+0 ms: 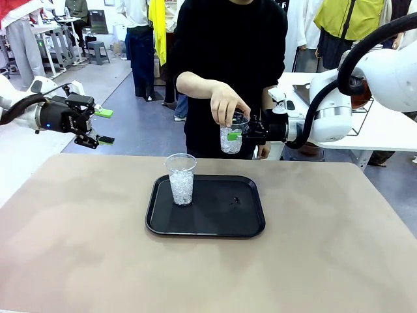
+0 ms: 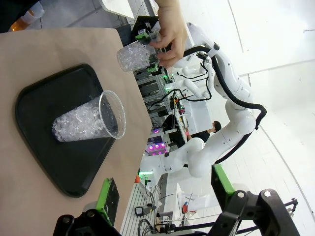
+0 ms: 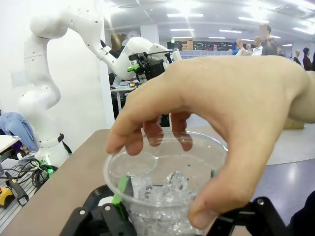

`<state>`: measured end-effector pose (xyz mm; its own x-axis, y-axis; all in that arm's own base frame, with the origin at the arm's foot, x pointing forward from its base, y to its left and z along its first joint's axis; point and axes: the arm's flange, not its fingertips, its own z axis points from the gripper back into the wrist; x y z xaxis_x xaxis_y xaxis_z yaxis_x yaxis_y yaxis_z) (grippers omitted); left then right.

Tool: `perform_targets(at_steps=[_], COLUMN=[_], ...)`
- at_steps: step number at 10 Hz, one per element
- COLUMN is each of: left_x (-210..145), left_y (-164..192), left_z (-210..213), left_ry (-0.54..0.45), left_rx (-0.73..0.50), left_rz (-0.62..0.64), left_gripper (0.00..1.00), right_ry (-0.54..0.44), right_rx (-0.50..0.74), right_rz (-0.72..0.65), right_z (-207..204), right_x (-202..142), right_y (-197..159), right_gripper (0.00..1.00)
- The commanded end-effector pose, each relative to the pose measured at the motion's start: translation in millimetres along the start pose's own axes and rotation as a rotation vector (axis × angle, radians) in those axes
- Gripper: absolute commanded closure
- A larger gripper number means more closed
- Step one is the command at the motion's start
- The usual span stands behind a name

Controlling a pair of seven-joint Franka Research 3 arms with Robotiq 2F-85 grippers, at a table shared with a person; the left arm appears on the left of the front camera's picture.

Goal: Pour the drink into the iced cup.
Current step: Open the gripper to release the iced cup you were holding.

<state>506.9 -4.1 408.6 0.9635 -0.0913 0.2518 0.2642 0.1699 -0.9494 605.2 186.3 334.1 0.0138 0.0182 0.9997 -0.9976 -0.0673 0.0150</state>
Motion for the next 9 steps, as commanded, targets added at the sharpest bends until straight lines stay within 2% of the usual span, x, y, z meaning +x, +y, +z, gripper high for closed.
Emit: perform_targets(at_steps=[1,9], left_x=[-0.3,-0.3], left_y=[-0.2,-0.2], left_z=[0.9,0.9], left_ry=[0.002,0.002], left_rx=[0.002,0.002], left_rz=[-0.002,-0.002], left_gripper=[0.0,0.0], right_ry=[0.001,0.001], right_rx=[-0.005,-0.005], right_rz=[0.008,0.008], right_z=[-0.7,-0.7], right_x=[4.5,4.5], right_y=[-0.5,-0.5], right_gripper=[0.17,0.17])
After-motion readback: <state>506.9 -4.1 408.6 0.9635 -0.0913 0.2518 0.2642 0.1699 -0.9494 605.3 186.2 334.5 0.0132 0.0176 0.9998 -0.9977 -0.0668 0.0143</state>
